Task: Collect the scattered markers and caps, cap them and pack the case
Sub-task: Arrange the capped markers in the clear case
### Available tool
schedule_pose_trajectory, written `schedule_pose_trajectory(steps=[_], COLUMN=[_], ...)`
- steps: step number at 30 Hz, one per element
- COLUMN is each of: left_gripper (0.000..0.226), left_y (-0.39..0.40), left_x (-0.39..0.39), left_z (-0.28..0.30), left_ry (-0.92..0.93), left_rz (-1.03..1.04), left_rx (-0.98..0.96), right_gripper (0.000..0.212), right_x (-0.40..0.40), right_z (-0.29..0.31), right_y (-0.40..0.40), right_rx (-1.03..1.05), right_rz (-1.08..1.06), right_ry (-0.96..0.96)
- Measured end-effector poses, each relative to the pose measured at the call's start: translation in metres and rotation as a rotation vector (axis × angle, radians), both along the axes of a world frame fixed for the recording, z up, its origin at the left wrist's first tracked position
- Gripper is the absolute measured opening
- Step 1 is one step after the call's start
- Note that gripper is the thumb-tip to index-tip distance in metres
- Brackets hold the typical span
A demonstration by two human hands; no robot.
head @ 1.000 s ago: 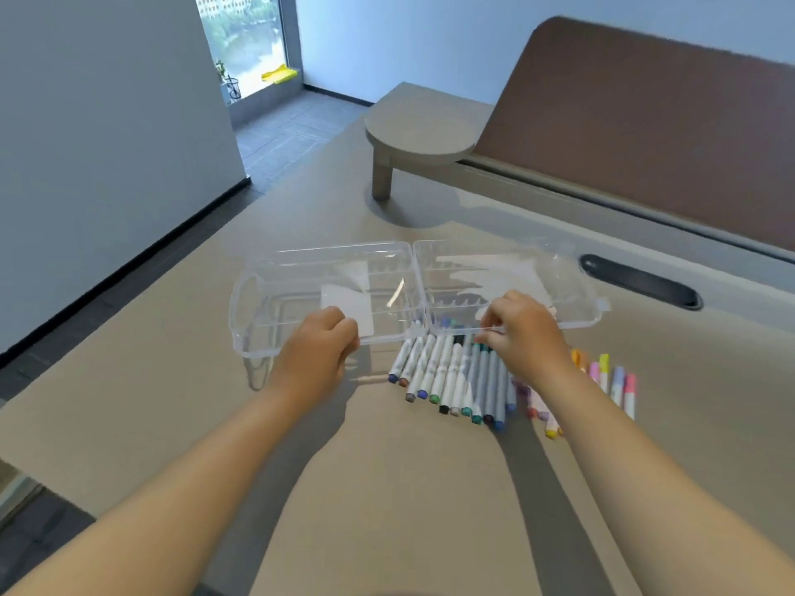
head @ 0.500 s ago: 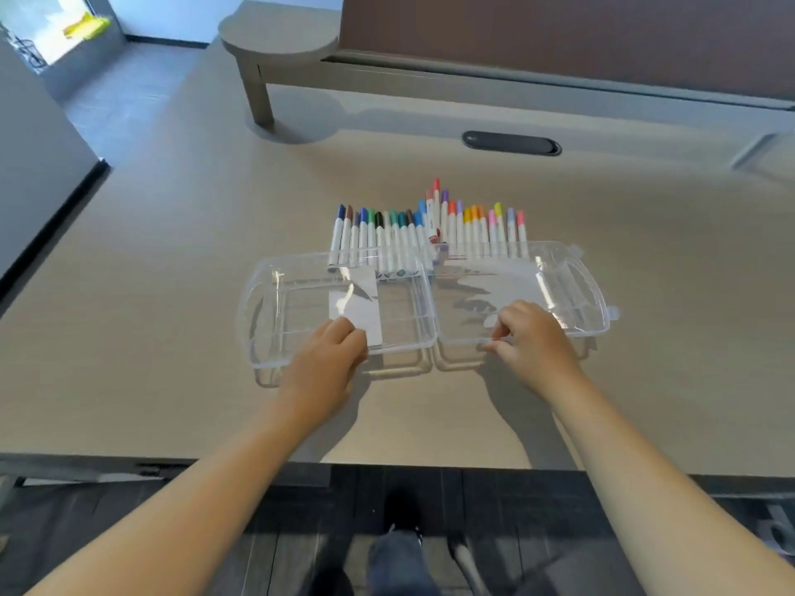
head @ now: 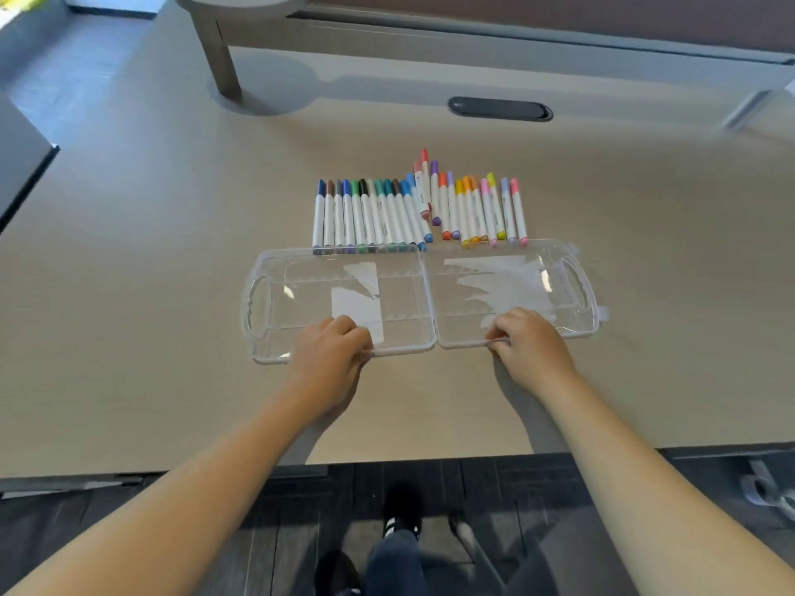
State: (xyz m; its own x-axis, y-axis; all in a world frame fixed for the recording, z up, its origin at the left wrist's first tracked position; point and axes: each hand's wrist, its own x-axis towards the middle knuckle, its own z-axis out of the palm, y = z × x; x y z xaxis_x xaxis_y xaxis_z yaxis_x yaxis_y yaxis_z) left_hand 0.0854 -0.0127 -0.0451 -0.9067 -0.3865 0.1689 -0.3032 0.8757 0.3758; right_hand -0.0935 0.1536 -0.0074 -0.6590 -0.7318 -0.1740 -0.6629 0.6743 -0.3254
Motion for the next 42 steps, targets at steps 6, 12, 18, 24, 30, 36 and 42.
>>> schedule_pose_trajectory(steps=[6, 12, 18, 24, 30, 36, 42], left_gripper=[0.009, 0.018, 0.018, 0.017, 0.023, 0.027, 0.026], left_y=[-0.026, -0.039, -0.049, -0.068, -0.110, -0.158, -0.189], left_x=[-0.028, -0.055, -0.068, -0.088, -0.101, -0.104, -0.095], left_z=[0.000, 0.005, 0.019, 0.032, 0.039, 0.037, 0.031], left_ry=[-0.059, -0.121, -0.088, -0.064, -0.064, -0.059, -0.053], left_rz=[0.124, 0.186, 0.232, 0.318, 0.438, 0.478, 0.486], left_rx=[0.045, 0.117, 0.302, 0.329, 0.286, 0.292, 0.326], right_gripper=[0.014, 0.016, 0.022, 0.022, 0.021, 0.021, 0.024], right_x=[-0.023, -0.050, -0.071, -0.077, -0.076, -0.075, -0.069], right_z=[-0.005, -0.002, 0.014, 0.019, 0.016, 0.015, 0.018], right_y=[-0.023, -0.041, -0.063, -0.095, -0.144, -0.211, -0.271], right_rx=[-0.039, -0.017, 0.021, -0.077, -0.132, -0.210, -0.142], right_rz=[-0.032, 0.006, 0.062, 0.040, 0.041, -0.001, -0.007], right_ry=[-0.027, -0.056, -0.167, -0.167, -0.160, -0.125, -0.101])
